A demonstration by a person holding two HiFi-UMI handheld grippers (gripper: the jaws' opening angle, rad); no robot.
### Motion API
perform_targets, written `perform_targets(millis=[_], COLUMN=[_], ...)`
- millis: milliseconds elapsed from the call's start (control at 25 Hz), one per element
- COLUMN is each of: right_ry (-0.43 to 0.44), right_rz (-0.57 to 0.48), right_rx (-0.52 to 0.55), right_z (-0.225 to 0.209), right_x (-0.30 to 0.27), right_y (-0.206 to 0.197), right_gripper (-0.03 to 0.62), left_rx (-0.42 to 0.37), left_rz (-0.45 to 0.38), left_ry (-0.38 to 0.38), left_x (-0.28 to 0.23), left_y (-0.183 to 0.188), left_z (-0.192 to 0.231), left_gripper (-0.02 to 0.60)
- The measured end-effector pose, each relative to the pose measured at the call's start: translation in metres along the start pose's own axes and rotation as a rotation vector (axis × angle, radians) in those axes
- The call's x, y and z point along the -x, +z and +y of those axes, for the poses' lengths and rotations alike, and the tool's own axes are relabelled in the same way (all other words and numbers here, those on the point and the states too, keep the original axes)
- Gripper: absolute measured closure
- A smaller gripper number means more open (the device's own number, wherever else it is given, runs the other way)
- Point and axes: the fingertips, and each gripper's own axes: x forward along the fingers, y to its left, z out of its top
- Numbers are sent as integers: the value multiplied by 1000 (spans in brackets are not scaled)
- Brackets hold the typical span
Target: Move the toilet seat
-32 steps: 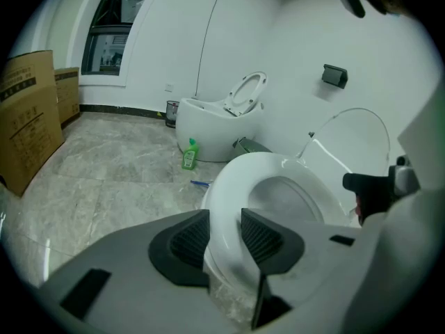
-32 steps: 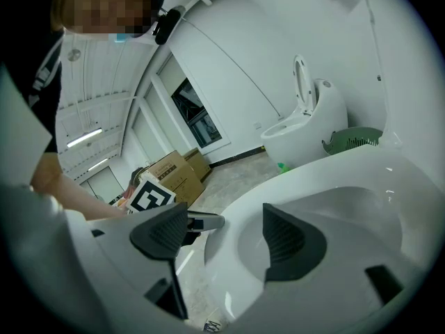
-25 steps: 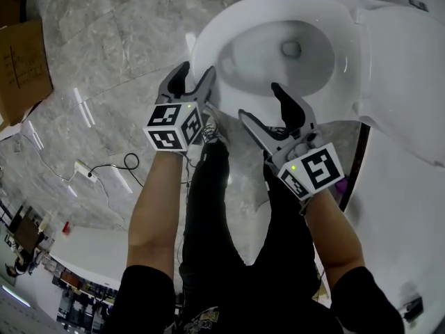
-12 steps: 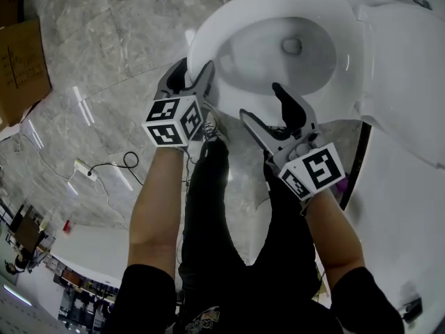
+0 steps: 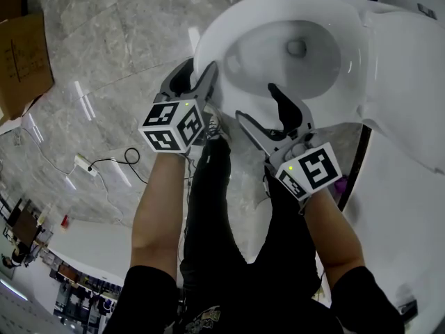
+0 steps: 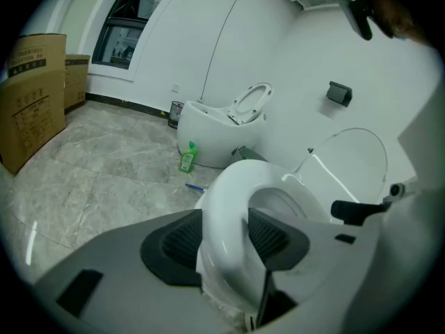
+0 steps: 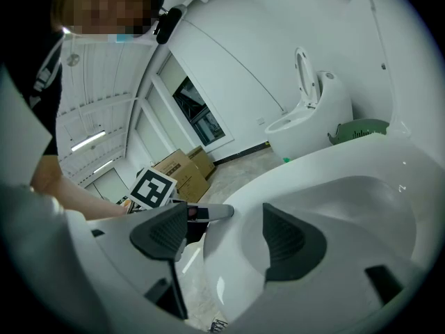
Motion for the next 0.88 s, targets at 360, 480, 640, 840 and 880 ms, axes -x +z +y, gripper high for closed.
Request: perform_targets(millis=[360, 480, 640, 840, 880], right_ry=[44, 59, 64, 51, 46], right_rz=[0, 0, 9, 37, 47], right_rx=[59, 90, 124, 182, 195], right_z=[37, 49, 61, 70, 72], right_x=[1, 7, 21, 46, 51], right_y=[45, 62, 78, 92, 94], right_gripper=[243, 241, 240, 235, 235], left_rx=[24, 25, 18, -47, -55], left_rz=[-63, -82, -108, -123, -122], left_ry=[-43, -60, -99, -147, -154], left_x=[47, 62, 81, 103, 106], left_y=[46, 64, 88, 117, 121], left_z=[-32, -50, -76, -116, -122], left_gripper=[411, 411, 413, 416, 417])
